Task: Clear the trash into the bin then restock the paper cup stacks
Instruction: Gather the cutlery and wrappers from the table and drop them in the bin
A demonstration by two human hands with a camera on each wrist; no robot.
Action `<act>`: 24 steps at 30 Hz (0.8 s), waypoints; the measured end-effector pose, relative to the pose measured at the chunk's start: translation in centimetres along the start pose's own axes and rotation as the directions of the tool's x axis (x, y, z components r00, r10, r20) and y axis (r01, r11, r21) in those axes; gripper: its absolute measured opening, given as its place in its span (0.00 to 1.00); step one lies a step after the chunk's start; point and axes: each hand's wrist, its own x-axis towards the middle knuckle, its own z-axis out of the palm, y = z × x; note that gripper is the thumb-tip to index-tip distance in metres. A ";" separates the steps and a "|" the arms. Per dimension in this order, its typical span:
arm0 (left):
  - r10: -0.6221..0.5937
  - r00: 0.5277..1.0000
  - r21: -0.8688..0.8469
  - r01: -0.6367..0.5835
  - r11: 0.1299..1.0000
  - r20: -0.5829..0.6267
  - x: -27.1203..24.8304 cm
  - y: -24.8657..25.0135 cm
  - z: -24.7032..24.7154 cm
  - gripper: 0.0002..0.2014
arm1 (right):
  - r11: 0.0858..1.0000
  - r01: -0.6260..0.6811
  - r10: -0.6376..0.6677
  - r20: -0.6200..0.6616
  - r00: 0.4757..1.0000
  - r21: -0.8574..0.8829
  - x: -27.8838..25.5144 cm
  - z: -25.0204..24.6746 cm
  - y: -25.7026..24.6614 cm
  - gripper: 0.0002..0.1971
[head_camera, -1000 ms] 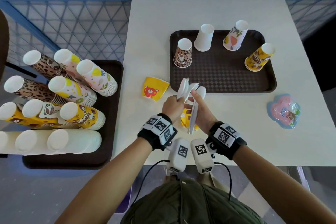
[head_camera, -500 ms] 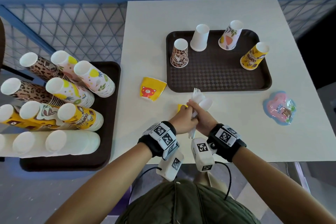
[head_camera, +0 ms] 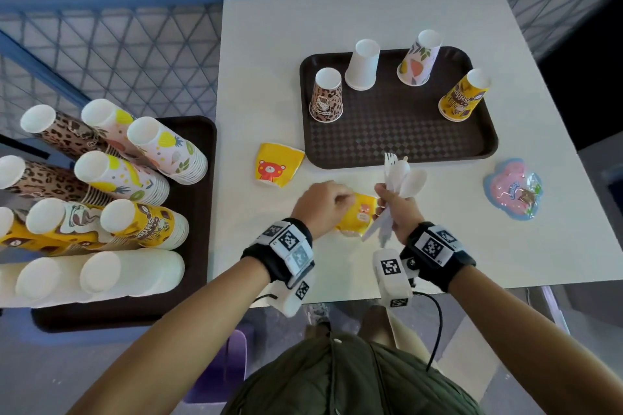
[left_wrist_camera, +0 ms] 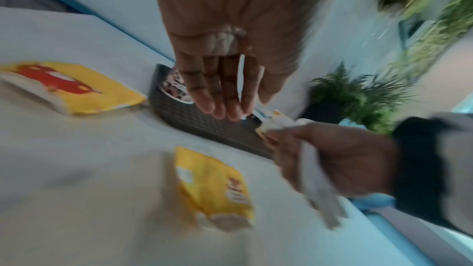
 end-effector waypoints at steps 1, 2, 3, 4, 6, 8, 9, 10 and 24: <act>-0.048 0.997 0.010 0.048 0.999 -0.060 0.3 -1.0 -0.6 0.11 | 0.997 0.022 -0.026 -0.052 0.998 -0.077 -0.1 -0.6 -0.1 0.10; -0.100 0.988 0.035 0.105 0.994 -0.119 0.8 -2.1 -1.3 0.11 | 0.988 0.032 -0.045 -0.085 0.995 -0.150 -0.1 -1.2 0.0 0.09; -0.172 0.970 0.064 0.185 0.981 -0.171 1.4 -3.4 -2.1 0.13 | 0.977 0.034 -0.059 -0.110 0.992 -0.210 0.0 -1.9 0.3 0.09; -0.237 0.945 0.085 0.262 0.961 -0.226 2.1 -4.6 -3.0 0.15 | 0.967 0.034 -0.070 -0.133 0.989 -0.252 0.3 -2.5 0.6 0.10; -0.377 0.871 0.069 0.417 0.906 -0.316 3.5 -6.9 -4.3 0.20 | 0.952 0.004 -0.061 -0.177 0.982 -0.307 0.7 -3.3 1.5 0.11; -0.495 0.797 0.022 0.534 0.845 -0.347 4.6 -8.3 -5.3 0.27 | 0.927 -0.039 -0.040 -0.201 0.979 -0.372 1.0 -3.6 2.2 0.11; -0.538 0.767 0.008 0.577 0.817 -0.350 5.0 -8.7 -5.5 0.30 | 0.910 -0.055 -0.032 -0.203 0.979 -0.410 1.2 -3.5 2.4 0.12; -0.567 0.744 0.003 0.607 0.795 -0.353 5.4 -9.0 -5.6 0.33 | 0.896 -0.064 -0.028 -0.201 0.979 -0.439 1.2 -3.3 2.5 0.12; -0.696 0.663 -0.373 0.593 0.714 -0.277 2.0 -11.9 -3.0 0.24 | 0.769 -0.160 0.036 -0.207 0.978 -0.619 2.1 0.0 3.6 0.15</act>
